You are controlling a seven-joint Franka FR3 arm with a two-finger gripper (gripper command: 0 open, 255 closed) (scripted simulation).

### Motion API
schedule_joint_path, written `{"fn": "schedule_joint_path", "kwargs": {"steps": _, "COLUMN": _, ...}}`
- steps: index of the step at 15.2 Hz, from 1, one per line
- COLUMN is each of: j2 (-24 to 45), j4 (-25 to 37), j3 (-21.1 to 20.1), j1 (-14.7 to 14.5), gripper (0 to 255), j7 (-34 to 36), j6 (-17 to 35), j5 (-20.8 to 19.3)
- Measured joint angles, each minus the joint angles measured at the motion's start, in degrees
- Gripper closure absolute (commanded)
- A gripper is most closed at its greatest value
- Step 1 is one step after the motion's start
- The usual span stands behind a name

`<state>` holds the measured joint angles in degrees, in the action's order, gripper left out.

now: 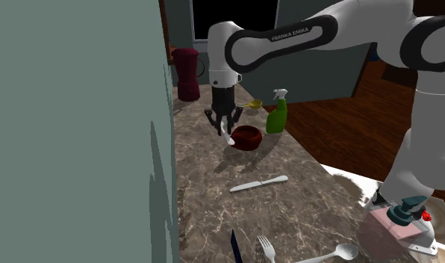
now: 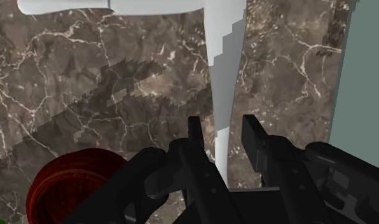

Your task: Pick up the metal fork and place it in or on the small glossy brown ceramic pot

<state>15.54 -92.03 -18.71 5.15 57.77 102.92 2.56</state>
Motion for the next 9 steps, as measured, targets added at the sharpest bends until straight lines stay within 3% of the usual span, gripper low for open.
{"fn": "schedule_joint_path", "kwargs": {"steps": 9, "j2": -3.84, "j4": -5.24, "j3": 4.08, "j1": 7.38, "gripper": 255, "j7": -11.56, "j6": 0.45, "j5": 1.15}}
